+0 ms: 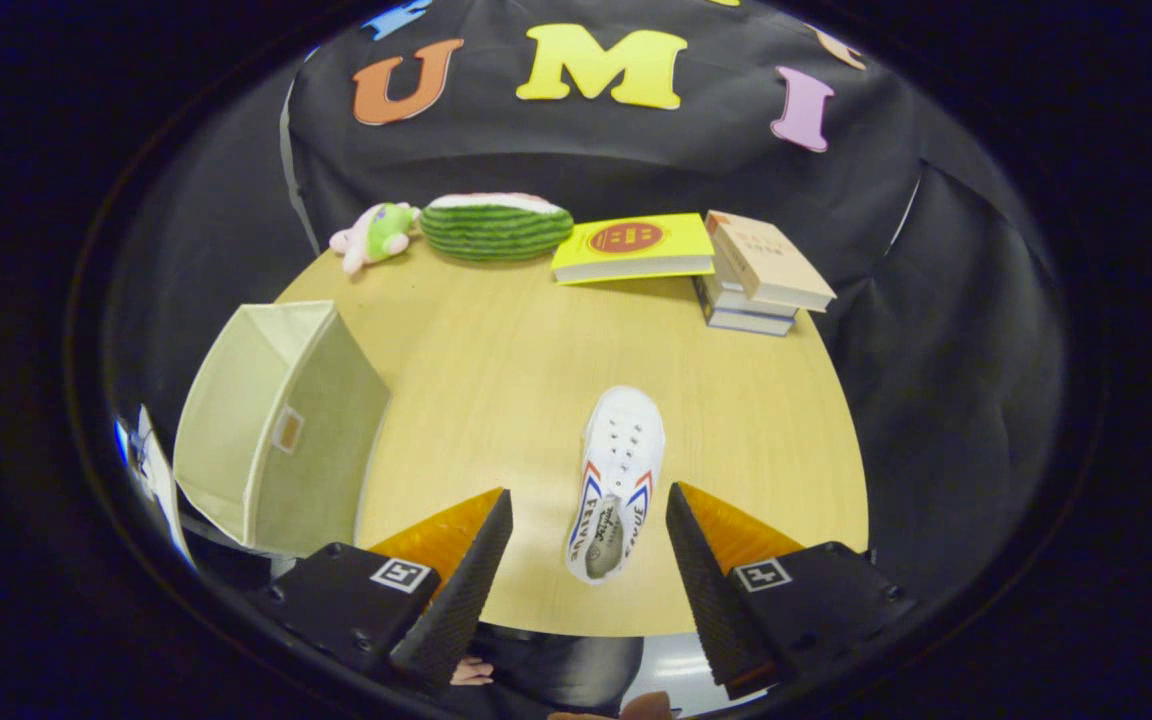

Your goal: Open the storage box then place both shoes into the box .Put the left shoe in first, then the right shoe, with the right side of both shoes facing outward in a uniform manner.

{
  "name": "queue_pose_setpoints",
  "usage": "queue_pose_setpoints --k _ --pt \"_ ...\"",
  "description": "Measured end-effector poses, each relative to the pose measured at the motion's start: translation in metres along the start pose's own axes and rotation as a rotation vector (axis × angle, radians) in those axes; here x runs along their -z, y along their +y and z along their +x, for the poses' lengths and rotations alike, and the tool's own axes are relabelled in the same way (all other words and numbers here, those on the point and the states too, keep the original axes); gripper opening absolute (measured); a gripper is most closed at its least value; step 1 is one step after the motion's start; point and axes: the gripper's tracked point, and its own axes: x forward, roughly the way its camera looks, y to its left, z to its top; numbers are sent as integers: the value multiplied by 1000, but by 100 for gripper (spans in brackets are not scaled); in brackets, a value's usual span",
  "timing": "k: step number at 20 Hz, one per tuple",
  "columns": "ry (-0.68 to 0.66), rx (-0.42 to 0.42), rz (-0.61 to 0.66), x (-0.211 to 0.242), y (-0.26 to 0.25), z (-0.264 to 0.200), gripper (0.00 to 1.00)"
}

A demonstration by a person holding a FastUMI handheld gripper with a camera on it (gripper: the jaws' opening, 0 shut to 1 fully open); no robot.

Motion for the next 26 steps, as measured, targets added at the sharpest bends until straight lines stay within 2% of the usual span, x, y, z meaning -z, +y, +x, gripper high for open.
queue_pose_setpoints --k 5,12,15,18,20,26 --pt "124 -3 18 26 -22 53 95" --pt "209 -13 71 46 -44 100 95" --pt "237 -54 97 51 -47 112 95" --pt "242 -52 95 50 -54 109 96" --pt "229 -8 75 46 -68 112 95" --pt "294 -60 122 54 -51 140 89"
